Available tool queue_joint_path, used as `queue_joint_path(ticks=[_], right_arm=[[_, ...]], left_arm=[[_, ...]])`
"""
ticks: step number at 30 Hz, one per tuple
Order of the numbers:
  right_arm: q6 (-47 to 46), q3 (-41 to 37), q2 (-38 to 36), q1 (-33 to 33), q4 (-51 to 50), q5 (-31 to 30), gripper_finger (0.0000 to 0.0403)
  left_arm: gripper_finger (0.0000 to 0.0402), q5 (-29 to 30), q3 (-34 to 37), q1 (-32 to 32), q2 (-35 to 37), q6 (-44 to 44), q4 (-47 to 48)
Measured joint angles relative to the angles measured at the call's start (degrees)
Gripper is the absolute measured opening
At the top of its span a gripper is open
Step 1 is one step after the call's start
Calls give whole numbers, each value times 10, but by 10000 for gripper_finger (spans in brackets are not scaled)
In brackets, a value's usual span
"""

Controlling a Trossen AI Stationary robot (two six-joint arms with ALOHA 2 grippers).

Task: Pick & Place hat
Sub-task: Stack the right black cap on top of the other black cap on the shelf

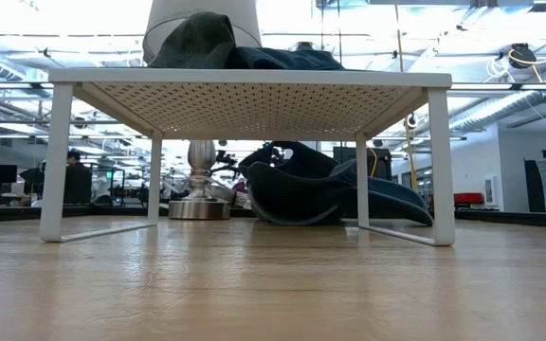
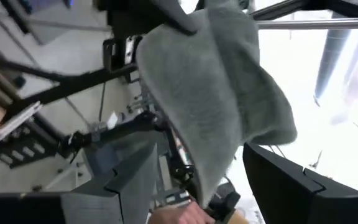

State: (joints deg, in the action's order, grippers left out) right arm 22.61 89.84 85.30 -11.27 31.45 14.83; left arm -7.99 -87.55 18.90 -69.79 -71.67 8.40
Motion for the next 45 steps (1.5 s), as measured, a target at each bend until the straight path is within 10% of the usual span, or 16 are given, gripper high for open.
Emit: queue_joint_path(ticks=[22,40,45], right_arm=[[-5,0,-1,0,-9,-11,6],[5,0,-2,-1,-41,-11,35],[-60,0,-2,-1,-49,-13,65]], left_arm=[[238,-54,0,-13,-67,-32,-148],[16,-74,1,-17,-67,-35,-149],[14,-74,1,-17,-67,-34,-150]])
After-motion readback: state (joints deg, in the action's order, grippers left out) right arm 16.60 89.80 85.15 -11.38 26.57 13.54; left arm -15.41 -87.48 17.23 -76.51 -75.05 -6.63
